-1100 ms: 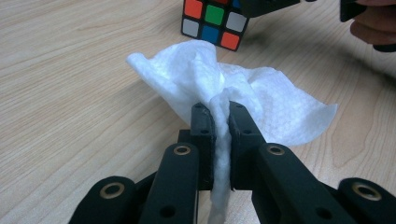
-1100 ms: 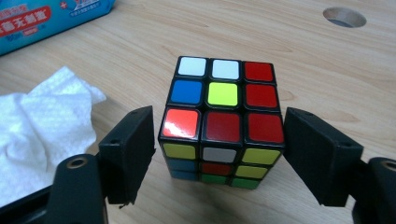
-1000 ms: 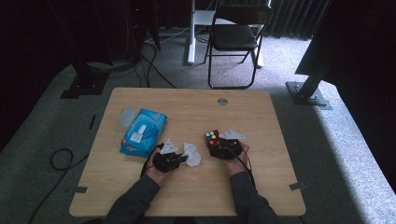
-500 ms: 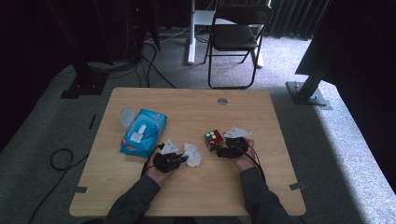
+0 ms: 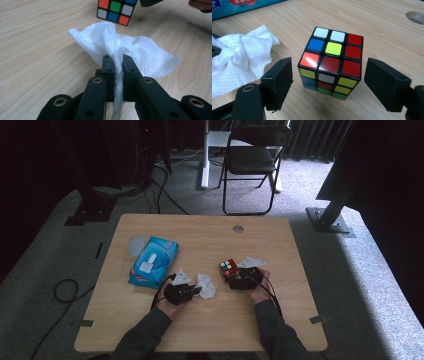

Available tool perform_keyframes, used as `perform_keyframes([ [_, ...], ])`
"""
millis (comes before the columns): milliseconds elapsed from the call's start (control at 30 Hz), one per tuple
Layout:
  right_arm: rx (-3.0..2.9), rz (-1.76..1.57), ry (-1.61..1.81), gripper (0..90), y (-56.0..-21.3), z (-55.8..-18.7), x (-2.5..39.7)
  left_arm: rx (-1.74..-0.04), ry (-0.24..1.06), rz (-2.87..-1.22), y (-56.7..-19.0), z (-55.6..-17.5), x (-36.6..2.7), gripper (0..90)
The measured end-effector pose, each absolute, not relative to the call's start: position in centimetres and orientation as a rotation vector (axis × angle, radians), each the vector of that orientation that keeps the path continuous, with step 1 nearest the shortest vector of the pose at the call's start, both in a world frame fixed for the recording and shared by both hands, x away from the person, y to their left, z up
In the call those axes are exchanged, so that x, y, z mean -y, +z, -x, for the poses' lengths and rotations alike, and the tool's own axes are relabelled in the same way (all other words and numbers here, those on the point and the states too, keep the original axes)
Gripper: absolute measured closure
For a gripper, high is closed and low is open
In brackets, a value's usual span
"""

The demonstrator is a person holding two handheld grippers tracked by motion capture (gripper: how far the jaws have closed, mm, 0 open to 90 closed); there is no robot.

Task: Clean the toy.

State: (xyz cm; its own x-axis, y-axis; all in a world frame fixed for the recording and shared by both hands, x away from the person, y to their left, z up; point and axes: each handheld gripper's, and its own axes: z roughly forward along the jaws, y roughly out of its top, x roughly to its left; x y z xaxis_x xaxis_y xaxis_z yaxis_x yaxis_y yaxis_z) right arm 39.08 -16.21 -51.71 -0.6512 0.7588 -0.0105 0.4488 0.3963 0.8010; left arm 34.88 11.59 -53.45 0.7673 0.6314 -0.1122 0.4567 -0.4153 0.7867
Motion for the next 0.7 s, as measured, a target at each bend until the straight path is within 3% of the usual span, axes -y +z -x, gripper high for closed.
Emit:
perform_keyframes([
  [700,-2.205,-1.141,1.134,33.6,-52.46,-39.00,15.58,-0.814,0.255,-2.078,-53.38,-34.88,-11.65,82.7],
])
